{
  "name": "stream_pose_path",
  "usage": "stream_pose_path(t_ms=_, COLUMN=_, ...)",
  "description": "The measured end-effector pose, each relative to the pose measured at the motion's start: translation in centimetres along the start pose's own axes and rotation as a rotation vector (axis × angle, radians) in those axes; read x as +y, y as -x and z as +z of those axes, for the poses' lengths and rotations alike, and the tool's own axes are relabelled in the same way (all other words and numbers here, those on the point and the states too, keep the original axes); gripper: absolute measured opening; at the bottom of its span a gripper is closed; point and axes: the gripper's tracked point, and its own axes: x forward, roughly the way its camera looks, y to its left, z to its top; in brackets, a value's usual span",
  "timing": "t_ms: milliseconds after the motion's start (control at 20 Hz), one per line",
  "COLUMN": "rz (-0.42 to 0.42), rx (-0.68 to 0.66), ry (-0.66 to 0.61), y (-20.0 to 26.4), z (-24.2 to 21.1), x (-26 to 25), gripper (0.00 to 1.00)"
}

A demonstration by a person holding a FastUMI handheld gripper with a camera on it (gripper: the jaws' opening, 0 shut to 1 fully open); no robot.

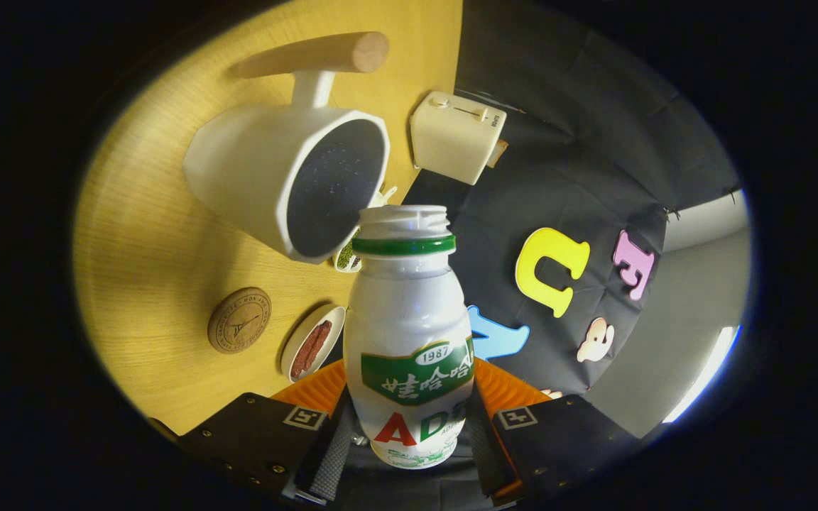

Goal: Take the bottle from table, then pour the juice into the cup, finally place the bottle on the coaster

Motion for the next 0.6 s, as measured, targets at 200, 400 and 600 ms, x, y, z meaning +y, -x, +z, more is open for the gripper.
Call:
stream_pose_path(t_ms=200, rz=0.018, rx=-0.018, ry=-0.233, y=-0.2, z=-0.1, x=0.2, gripper=0.72)
stream_pose_path(t_ms=400, rz=-0.016, rx=-0.027, ry=-0.439, y=-0.1, z=-1.3, x=-1.2, gripper=0.72)
stream_pose_path(t_ms=600, rz=0.038, rx=-0.041, ry=-0.702, y=-0.1, z=-2.3, x=-0.6, gripper=0.72)
